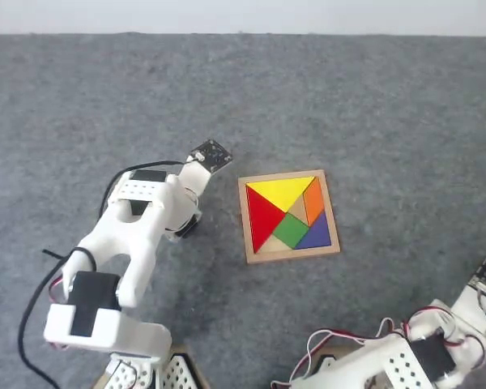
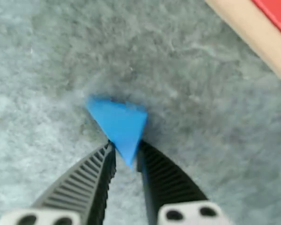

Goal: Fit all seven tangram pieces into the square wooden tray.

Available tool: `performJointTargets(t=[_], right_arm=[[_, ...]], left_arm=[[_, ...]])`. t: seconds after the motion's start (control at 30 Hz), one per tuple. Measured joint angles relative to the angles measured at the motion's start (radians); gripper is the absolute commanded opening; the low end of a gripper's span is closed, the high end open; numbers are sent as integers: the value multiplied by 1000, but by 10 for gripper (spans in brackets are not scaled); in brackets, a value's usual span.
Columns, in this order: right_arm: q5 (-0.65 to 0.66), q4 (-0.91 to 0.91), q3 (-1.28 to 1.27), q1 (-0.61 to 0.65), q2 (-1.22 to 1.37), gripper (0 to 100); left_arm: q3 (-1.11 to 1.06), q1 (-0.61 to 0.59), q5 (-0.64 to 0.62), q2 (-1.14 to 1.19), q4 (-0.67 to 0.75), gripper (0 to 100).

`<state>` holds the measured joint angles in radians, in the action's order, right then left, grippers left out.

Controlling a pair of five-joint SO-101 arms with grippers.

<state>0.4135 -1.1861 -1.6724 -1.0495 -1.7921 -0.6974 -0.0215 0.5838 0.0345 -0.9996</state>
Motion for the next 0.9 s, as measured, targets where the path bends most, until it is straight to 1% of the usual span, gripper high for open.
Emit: performJointTargets(t=[0.13, 0.23, 0.3, 0.47, 0.7, 0.77, 0.9], right_arm=[[0, 0, 0, 0, 0, 87], [0, 0, 0, 0, 0, 87], [0, 0, 0, 0, 0, 87], [0, 0, 0, 0, 0, 87], [0, 0, 0, 0, 0, 87], [0, 0, 0, 0, 0, 87], [0, 0, 0, 0, 0, 87]], left_arm=[[5, -3, 69, 0, -6, 31], [52, -14, 81, 0, -49, 107], [95, -32, 55, 0, -74, 145], [167, -54, -5, 0, -87, 151], [170, 3, -74, 0, -86, 151], [143, 17, -98, 0, -46, 151], [64, 23, -107, 0, 54, 151]])
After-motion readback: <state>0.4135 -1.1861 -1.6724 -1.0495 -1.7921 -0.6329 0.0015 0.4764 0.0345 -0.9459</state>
